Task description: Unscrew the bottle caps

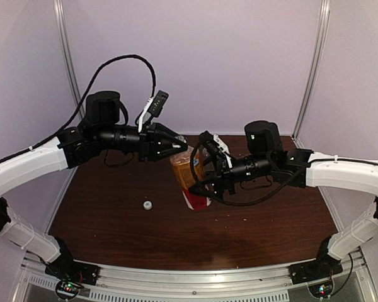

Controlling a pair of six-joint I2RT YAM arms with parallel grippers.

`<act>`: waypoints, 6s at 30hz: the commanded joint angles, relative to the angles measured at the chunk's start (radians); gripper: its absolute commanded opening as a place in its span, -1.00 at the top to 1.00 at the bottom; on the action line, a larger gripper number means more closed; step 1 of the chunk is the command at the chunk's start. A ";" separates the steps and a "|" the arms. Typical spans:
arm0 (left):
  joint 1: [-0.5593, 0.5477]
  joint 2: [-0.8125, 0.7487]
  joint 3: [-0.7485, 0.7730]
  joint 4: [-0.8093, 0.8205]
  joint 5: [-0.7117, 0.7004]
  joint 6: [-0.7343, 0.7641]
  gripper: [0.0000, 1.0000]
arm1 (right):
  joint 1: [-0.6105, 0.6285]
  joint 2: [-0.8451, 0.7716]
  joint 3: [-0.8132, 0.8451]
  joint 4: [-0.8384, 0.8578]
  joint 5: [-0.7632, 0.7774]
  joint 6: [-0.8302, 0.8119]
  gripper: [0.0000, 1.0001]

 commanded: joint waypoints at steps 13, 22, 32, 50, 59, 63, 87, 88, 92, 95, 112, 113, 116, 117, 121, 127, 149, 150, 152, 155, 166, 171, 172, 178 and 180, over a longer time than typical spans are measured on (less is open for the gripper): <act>0.040 -0.082 -0.035 -0.268 -0.798 0.135 1.00 | -0.022 -0.075 0.012 -0.125 0.405 0.020 -1.00; 0.095 -0.005 -0.128 -0.096 -1.056 0.107 1.00 | -0.028 -0.091 -0.003 -0.124 0.566 0.072 -1.00; 0.173 0.144 -0.229 0.182 -1.043 0.075 1.00 | -0.031 -0.106 -0.009 -0.125 0.691 0.104 -1.00; 0.206 0.307 -0.212 0.238 -0.981 0.019 0.81 | -0.067 0.005 0.128 -0.266 0.908 0.102 -0.99; 0.208 0.292 -0.190 0.193 -0.989 0.006 0.03 | -0.126 0.170 0.294 -0.354 0.875 0.079 -1.00; 0.208 0.278 -0.172 0.165 -1.002 -0.004 -0.33 | -0.145 0.241 0.365 -0.366 0.840 0.067 -1.00; 0.208 0.000 -0.205 0.030 -0.980 0.011 -0.95 | -0.264 0.531 0.615 -0.407 0.620 0.091 -0.30; 0.208 -0.004 -0.205 0.027 -0.981 0.013 -0.95 | -0.265 0.537 0.622 -0.409 0.616 0.091 -0.26; 0.208 -0.022 -0.207 0.007 -0.985 0.014 -0.95 | -0.271 0.558 0.642 -0.420 0.604 0.096 -0.08; 0.208 -0.045 -0.208 -0.006 -0.986 0.013 -0.95 | -0.275 0.566 0.646 -0.430 0.595 0.101 0.02; 0.208 -0.170 -0.214 0.014 -0.438 0.059 -0.95 | -0.286 0.410 0.614 -0.480 0.385 0.082 0.73; 0.208 -0.172 -0.217 0.022 -0.390 0.063 -0.95 | -0.286 0.382 0.597 -0.475 0.344 0.089 0.74; 0.207 -0.189 -0.238 0.054 -0.258 0.082 -0.95 | -0.287 0.283 0.553 -0.464 0.222 0.120 0.79; 0.206 -0.198 -0.246 0.061 -0.231 0.092 -0.95 | -0.285 0.255 0.543 -0.459 0.180 0.131 0.79; 0.206 -0.208 -0.258 0.100 -0.130 0.110 -0.95 | -0.277 0.177 0.509 -0.427 -0.022 0.170 0.81; 0.187 -0.165 -0.206 0.088 -0.001 0.120 -0.89 | -0.230 0.137 0.515 -0.420 -0.143 0.192 0.88; 0.031 0.018 -0.039 -0.136 0.067 0.258 -0.72 | -0.132 0.223 0.695 -0.550 -0.164 0.121 0.95; 0.028 0.028 -0.036 -0.136 0.071 0.255 -0.71 | -0.131 0.225 0.697 -0.550 -0.166 0.120 0.95; 0.025 0.040 -0.029 -0.135 0.078 0.249 -0.68 | -0.130 0.226 0.697 -0.549 -0.166 0.121 0.96; 0.024 0.048 -0.020 -0.135 0.084 0.246 -0.64 | -0.129 0.230 0.697 -0.551 -0.169 0.120 0.97; 0.023 0.070 -0.010 -0.131 0.096 0.244 -0.21 | -0.123 0.237 0.695 -0.549 -0.170 0.121 0.96; 0.023 0.065 -0.025 -0.111 0.076 0.230 0.06 | -0.122 0.218 0.656 -0.495 -0.138 0.150 0.44; 0.023 0.059 -0.034 -0.091 0.070 0.223 0.10 | -0.122 0.209 0.644 -0.482 -0.120 0.156 0.24; 0.023 0.022 -0.103 0.020 0.008 0.155 0.25 | -0.122 0.148 0.564 -0.355 -0.021 0.242 -0.71; 0.022 0.010 -0.128 0.075 -0.008 0.122 0.27 | -0.120 0.130 0.529 -0.286 0.009 0.297 -0.82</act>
